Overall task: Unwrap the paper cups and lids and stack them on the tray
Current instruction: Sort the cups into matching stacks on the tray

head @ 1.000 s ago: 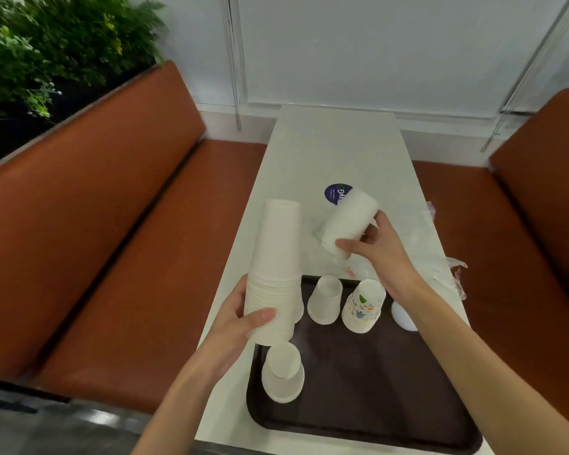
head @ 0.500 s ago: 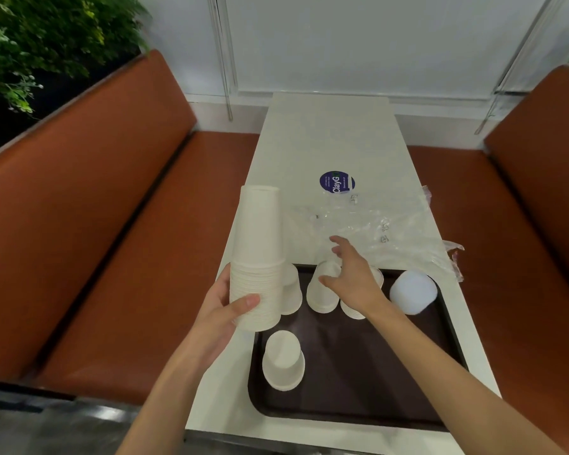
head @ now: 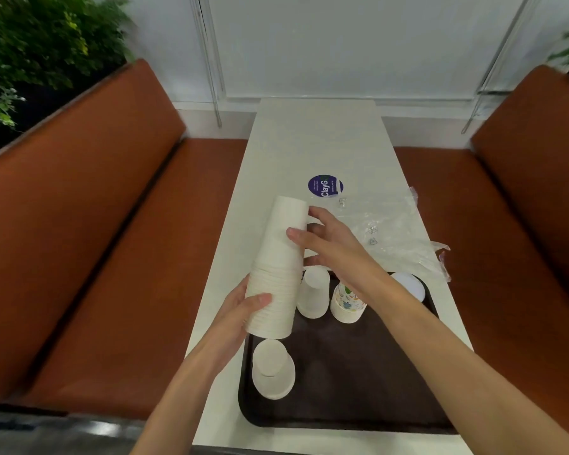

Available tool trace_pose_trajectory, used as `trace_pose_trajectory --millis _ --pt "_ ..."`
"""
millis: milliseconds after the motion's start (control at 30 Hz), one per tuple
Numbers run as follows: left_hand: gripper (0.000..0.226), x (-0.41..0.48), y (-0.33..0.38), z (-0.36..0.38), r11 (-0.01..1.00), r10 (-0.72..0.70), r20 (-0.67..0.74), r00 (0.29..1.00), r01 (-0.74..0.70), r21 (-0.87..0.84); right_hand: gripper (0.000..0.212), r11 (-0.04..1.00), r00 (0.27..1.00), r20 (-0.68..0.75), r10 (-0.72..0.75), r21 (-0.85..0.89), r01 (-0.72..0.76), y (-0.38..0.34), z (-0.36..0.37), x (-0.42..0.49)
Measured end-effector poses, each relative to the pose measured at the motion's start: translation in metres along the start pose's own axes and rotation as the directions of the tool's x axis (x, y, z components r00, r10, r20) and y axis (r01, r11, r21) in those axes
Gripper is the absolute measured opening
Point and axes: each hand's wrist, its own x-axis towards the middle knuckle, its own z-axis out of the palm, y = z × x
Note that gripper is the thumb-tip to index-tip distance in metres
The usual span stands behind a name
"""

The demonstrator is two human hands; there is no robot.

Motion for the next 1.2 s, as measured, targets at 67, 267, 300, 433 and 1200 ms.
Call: trace_pose_trajectory --millis 67,267,300,433,1200 --pt "0.099 0.001 0.002 0.005 1.000 -0.005 0.004 1.000 0.005 0.015 0.073 0.999 1.000 0.011 0.017 -0.040 -0.016 0.000 -0.001 0.001" --pt "0.089 -0.001 -0.001 0.007 0.998 -0.026 -0.007 1.000 0.027 0.049 0.063 0.995 0.998 -0.062 -0.009 0.101 0.015 -0.005 -0.019 0.006" --pt "0.084 -0.001 -0.002 0.007 0.998 -0.030 -0.009 1.000 0.030 0.057 0.062 0.990 0.997 -0.077 -0.015 0.140 0.026 -0.007 -0.023 0.008" --pt "0.077 -0.003 -0.007 0.005 0.997 -0.031 -0.007 0.999 0.031 0.076 0.055 0.974 0.993 -0.117 -0.016 0.222 0.041 -0.015 -0.039 0.014" --pt "0.084 -0.026 -0.001 -0.018 0.999 0.050 -0.079 0.996 -0.050 -0.006 0.077 0.868 0.985 -0.160 0.059 -0.480 -0.130 0.080 -0.029 0.021"
